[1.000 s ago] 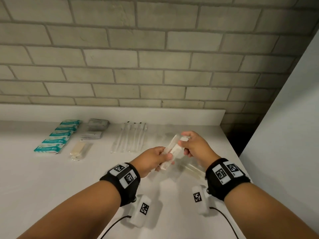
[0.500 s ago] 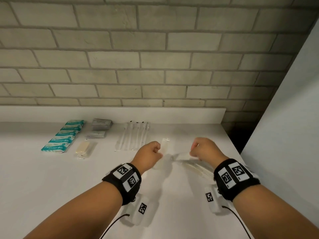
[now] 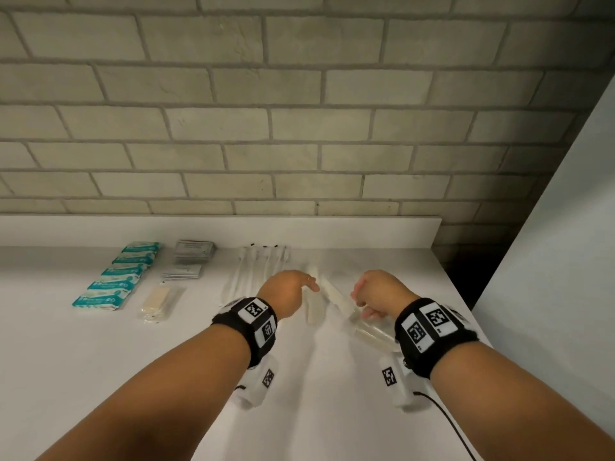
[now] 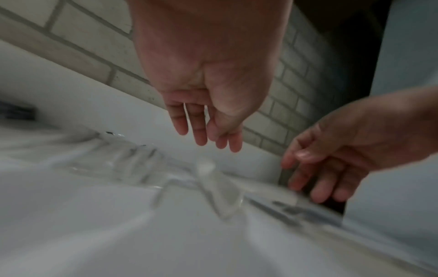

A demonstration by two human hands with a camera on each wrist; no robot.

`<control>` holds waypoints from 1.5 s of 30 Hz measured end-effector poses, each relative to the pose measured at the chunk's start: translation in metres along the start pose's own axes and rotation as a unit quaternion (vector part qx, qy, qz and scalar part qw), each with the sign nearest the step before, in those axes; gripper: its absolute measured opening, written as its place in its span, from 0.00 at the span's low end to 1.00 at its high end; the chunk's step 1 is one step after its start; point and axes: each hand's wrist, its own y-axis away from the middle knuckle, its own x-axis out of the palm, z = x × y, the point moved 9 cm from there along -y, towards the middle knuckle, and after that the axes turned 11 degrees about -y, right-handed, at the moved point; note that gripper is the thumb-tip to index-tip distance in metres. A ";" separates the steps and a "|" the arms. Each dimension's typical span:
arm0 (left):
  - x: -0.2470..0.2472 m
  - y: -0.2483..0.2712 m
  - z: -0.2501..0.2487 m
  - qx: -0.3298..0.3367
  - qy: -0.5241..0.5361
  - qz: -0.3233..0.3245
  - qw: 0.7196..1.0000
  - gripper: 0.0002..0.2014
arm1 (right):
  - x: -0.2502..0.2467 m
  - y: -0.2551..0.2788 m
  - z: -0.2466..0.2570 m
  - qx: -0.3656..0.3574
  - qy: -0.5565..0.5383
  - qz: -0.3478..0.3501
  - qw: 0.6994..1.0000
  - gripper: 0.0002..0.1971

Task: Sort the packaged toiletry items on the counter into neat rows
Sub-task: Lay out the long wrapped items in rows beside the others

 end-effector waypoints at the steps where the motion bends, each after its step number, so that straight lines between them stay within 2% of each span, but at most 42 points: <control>1: 0.003 -0.005 0.007 0.001 -0.042 0.015 0.999 0.27 | 0.001 -0.007 0.000 -0.010 0.096 0.000 0.995 0.12; 3: 0.007 -0.010 0.013 0.014 -0.123 0.028 0.992 0.25 | 0.005 -0.020 0.004 -0.062 0.210 -0.002 0.976 0.16; 6: 0.024 -0.016 0.017 0.024 -0.208 0.070 0.975 0.23 | 0.025 -0.035 0.015 -0.151 0.273 0.048 0.949 0.24; 8: 0.038 -0.019 0.016 0.035 -0.266 0.098 0.958 0.26 | 0.042 -0.043 0.016 -0.167 0.331 0.100 0.924 0.27; 10: 0.043 -0.021 0.011 0.051 -0.316 0.101 0.942 0.24 | 0.053 -0.047 0.016 -0.174 0.372 0.127 0.903 0.29; 12: 0.044 -0.024 0.008 0.042 -0.306 0.095 0.946 0.21 | 0.054 -0.054 0.014 -0.175 0.385 0.122 0.898 0.31; 14: 0.046 -0.027 0.009 0.022 -0.272 0.105 0.956 0.21 | 0.050 -0.061 0.012 -0.163 0.392 0.105 0.899 0.31; 18: 0.054 -0.035 0.002 0.003 -0.269 0.137 0.953 0.16 | 0.039 -0.070 0.013 -0.125 0.412 0.070 0.900 0.31; 23: 0.055 -0.046 0.001 -0.010 -0.244 0.119 0.962 0.17 | 0.049 -0.073 0.010 -0.123 0.407 0.121 0.897 0.30; 30: 0.052 -0.051 0.012 -0.019 -0.224 0.114 0.968 0.22 | 0.050 -0.075 0.013 -0.147 0.373 0.119 0.908 0.28; 32: 0.051 -0.050 0.011 -0.019 -0.226 0.114 0.967 0.21 | 0.049 -0.073 0.011 -0.144 0.328 0.120 0.926 0.29; 35: 0.048 -0.046 0.009 -0.019 -0.221 0.120 0.968 0.22 | 0.028 -0.060 0.010 -0.136 0.145 0.087 0.976 0.31; 37: 0.048 -0.043 0.008 -0.021 -0.214 0.127 0.968 0.23 | 0.009 -0.047 0.006 -0.124 0.118 0.043 0.984 0.26; 39: 0.047 -0.043 0.007 -0.023 -0.201 0.128 0.971 0.23 | 0.005 -0.037 -0.008 -0.077 0.239 0.055 0.966 0.20; 41: 0.046 -0.043 0.007 -0.029 -0.186 0.128 0.974 0.25 | 0.016 -0.028 -0.027 -0.020 0.373 0.106 0.921 0.24; 43: 0.045 -0.042 0.008 -0.036 -0.167 0.133 0.976 0.27 | 0.025 -0.027 -0.041 0.007 0.413 0.135 0.901 0.26; 45: 0.042 -0.043 0.008 -0.037 -0.146 0.126 0.981 0.27 | 0.028 -0.028 -0.045 0.014 0.400 0.142 0.906 0.24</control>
